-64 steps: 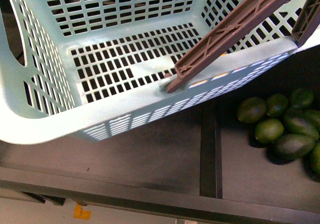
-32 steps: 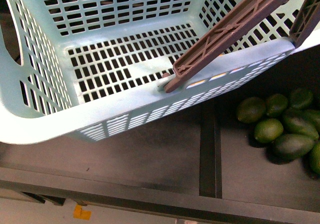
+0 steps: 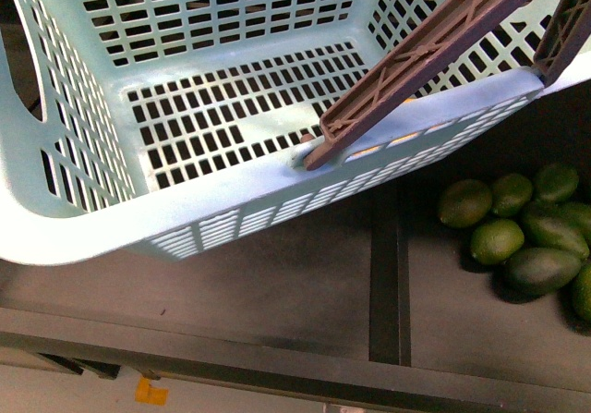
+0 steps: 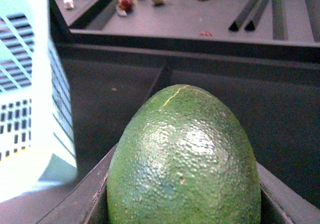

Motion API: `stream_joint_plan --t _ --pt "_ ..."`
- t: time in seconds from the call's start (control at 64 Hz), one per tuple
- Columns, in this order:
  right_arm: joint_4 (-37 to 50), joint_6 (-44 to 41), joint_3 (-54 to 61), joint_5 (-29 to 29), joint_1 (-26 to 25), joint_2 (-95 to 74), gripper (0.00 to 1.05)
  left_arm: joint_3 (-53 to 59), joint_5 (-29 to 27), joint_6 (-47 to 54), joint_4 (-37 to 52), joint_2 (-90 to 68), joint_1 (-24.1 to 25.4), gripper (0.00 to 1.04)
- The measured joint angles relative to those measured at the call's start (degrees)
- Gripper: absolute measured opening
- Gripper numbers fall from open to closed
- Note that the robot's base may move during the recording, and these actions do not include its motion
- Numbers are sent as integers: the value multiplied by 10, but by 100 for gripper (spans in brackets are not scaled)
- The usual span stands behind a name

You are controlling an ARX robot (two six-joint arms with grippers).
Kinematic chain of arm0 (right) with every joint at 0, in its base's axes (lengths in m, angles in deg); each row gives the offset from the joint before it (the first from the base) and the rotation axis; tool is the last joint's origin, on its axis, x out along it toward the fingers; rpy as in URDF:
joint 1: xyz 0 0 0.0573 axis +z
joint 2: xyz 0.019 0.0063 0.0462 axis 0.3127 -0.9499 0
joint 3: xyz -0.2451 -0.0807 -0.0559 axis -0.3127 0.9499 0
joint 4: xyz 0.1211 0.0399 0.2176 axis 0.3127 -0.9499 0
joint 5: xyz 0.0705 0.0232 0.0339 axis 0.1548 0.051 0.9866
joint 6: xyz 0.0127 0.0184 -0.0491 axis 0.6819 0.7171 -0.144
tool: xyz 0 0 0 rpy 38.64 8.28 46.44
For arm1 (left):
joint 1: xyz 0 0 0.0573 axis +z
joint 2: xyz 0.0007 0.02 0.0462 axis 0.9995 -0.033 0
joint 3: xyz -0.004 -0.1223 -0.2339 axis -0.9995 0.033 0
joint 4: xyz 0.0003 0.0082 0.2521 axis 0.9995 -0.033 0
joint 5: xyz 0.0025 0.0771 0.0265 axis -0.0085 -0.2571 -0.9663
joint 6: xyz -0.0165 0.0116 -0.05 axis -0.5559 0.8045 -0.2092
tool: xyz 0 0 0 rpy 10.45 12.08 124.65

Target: Pick mango and avocado into basket

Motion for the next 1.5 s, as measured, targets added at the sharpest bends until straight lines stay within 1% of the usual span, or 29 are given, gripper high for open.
stream_joint_plan --t 0.078,0.094,0.172,0.187,0.219,0.281,0.359,0.437,0.562,0.656,0.75,0.781,0.797,0.843,0.921,0.953,1.0,1.031,1.046,1.125,1.234,1.249,1.281,1.296,1.343,1.39,1.499 --pt "12 39 -3 -32 53 15 54 0 0 0 0 0 0 14" --pt "16 50 -5 -43 71 17 54 0 1 0 0 0 0 14" --pt "25 72 -17 -77 125 16 54 0 2 0 0 0 0 14" --pt "28 80 -22 -92 143 14 54 0 2 0 0 0 0 14" --pt "30 83 -28 -102 160 11 54 0 2 0 0 0 0 14" --pt "36 90 -46 -143 209 -2 54 0 2 0 0 0 0 14" --pt "46 98 -64 -173 253 -20 54 0 2 0 0 0 0 14" --pt "52 105 -95 -211 310 -51 54 0 2 0 0 0 0 14" --pt "52 105 -130 -241 363 -92 54 0 2 0 0 0 0 14" --pt "45 101 -150 -260 391 -116 54 0 1 0 0 0 0 14" --pt "37 94 -157 -274 409 -131 54 0 0 0 0 0 0 14" --pt "35 92 -158 -278 412 -133 56 0 1 0 0 0 0 14" --pt "33 92 -158 -281 414 -135 60 0 0 0 0 0 0 14" --pt "31 92 -158 -285 416 -137 65 0 0 0 0 0 0 14" --pt "28 92 -158 -295 417 -137 79 0 1 0 0 0 0 14" --pt "28 92 -158 -299 416 -137 82 0 1 0 0 0 0 14" --pt "26 93 -157 -304 415 -135 91 0 0 0 0 0 0 14" --pt "25 93 -156 -307 414 -133 94 0 0 0 0 0 0 14" --pt "24 97 -153 -310 412 -130 97 0 0 0 0 0 0 14" --pt "23 102 -143 -318 407 -115 96 0 1 0 0 0 0 14" --pt "23 113 -114 -347 392 -70 96 0 1 0 0 0 0 14" --pt "34 109 -104 -372 390 -58 94 0 2 0 0 0 0 14" --pt "56 103 -90 -402 386 -45 91 0 2 0 0 0 0 14" --pt "77 95 -76 -428 381 -32 87 0 1 0 0 0 0 14" --pt "110 87 -46 -460 369 -3 80 0 1 0 0 0 0 14" --pt "131 80 -16 -468 356 25 74 0 0 0 0 0 0 14" --pt "158 73 53 -461 335 75 56 0 0 0 0 0 1 14"
